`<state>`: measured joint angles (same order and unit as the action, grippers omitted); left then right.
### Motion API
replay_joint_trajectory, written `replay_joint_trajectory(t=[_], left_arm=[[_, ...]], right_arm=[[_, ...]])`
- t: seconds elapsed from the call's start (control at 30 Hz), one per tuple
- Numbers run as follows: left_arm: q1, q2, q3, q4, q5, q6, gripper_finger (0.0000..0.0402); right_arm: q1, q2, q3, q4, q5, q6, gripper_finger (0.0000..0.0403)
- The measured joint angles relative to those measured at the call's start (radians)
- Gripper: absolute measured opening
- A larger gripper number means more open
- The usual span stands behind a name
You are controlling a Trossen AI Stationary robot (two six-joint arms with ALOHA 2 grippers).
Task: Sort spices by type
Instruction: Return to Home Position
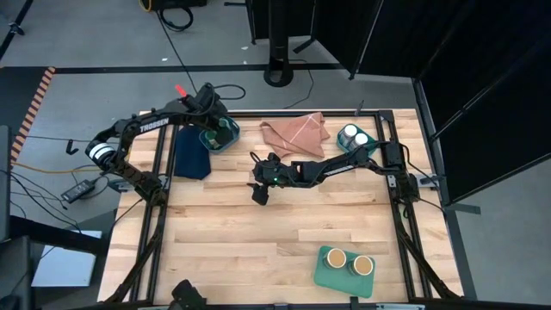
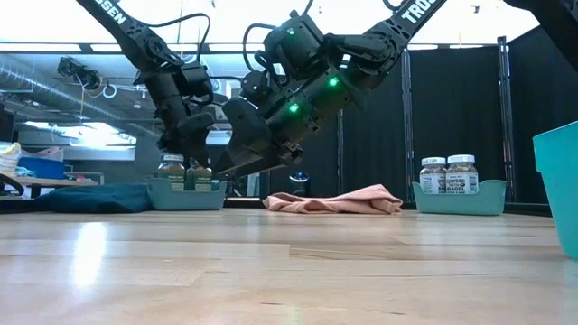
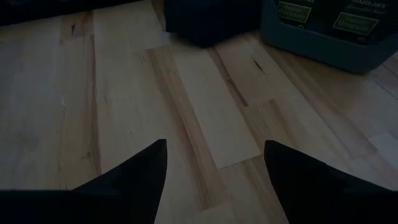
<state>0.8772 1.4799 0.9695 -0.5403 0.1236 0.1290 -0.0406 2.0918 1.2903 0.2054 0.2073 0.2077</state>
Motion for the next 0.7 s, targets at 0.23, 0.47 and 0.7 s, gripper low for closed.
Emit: replay_joint_trajectory(t=[0.23, 0.47, 0.7], left_arm=[[0.0, -0.001, 0.034, -0.029, 0.01, -0.001, 0.0346], [0.0, -0.002, 0.069, -0.057, 0.01, -0.002, 0.0346], [0.0, -0.003, 0.102, -0.092, 0.018, -0.003, 0.0346]], right_arm=[[0.0, 0.0, 0.0, 0.0, 0.0, 0.006, 0.0274], [0.0, 0.0, 0.0, 0.0, 0.0, 0.006, 0.0275], [0.0, 0.0, 0.0, 0.001, -0.001, 0.007, 0.0275]])
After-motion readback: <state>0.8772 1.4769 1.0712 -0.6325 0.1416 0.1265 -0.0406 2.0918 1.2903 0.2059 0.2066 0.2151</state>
